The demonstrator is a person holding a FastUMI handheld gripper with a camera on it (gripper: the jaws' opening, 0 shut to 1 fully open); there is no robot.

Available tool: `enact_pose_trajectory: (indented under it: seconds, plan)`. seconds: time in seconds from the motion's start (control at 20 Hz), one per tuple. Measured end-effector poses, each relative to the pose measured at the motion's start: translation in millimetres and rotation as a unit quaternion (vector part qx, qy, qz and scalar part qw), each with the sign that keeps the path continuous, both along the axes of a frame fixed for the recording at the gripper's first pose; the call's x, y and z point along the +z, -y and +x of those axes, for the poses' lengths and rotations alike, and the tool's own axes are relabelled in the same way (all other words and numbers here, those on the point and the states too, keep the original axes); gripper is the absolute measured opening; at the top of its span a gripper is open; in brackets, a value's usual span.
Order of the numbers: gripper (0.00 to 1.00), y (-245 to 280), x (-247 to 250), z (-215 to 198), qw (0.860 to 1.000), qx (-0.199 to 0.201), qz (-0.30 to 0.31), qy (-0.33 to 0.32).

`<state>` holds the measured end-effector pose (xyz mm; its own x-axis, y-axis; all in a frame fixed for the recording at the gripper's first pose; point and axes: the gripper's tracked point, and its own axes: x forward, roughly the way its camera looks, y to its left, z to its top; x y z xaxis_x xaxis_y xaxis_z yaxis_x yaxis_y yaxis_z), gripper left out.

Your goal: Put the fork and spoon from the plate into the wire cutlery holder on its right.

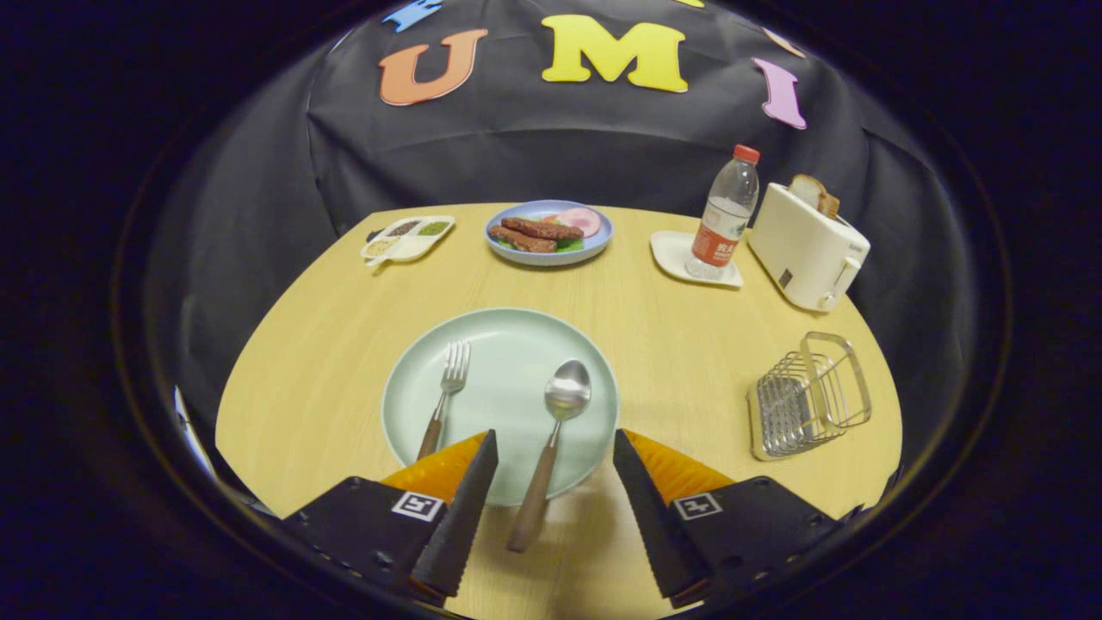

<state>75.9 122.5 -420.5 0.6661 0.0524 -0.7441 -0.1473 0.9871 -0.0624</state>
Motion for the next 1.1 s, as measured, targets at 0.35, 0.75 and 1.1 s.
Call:
enact_pose_trajectory:
  seconds: [0.35,0.75,1.1]
  plan:
    - [0.38,-9.8,-42.8,9.6,0.998,-0.032,0.019,-0.054]
    - [0.05,-13.3,-44.3,9.9,0.996,-0.041,0.020,-0.072]
    - [0.01,-8.6,-20.0,-3.5,0.996,-0.014,0.034,-0.077]
